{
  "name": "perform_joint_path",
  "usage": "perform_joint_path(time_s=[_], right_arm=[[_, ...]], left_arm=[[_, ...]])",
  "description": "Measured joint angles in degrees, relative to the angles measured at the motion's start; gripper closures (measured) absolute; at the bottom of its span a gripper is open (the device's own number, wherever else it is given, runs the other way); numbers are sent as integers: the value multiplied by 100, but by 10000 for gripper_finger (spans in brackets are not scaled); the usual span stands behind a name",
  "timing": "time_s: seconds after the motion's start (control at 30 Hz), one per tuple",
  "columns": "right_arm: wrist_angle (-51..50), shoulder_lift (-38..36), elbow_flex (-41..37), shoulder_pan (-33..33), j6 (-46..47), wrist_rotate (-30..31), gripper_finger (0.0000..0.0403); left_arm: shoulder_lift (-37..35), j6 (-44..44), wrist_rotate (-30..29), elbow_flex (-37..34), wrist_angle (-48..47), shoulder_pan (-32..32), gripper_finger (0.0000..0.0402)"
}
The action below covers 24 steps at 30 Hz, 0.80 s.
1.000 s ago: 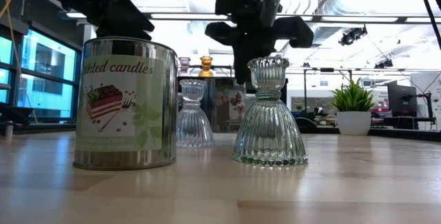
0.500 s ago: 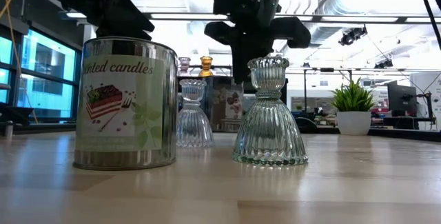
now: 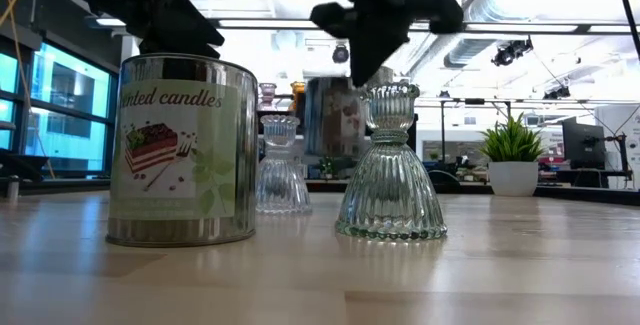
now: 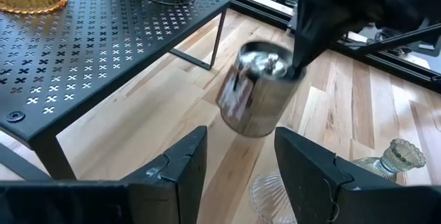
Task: Pick & Place candle stick holders
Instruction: Put the brown scented candle on the shelf aligned with the other scented candles
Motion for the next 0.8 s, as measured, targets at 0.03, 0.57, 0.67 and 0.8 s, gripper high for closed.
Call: perform_joint_path(time_s=[0.03, 0.57, 0.67, 0.8], right_arm=[[-97, 0, 100, 0, 26, 14, 402], [-1082, -9, 1898, -84, 119, 756, 403], [-1143, -9, 2101, -222, 121, 850, 403], [-1143, -9, 2207, -535, 116, 885, 403]], left_arm=[[0, 0, 0, 0, -1, -2, 236], [0, -4, 11, 0, -3, -2, 236], [0, -4, 30, 0, -3, -1, 236], [0, -4, 52, 0, -5, -1, 236]])
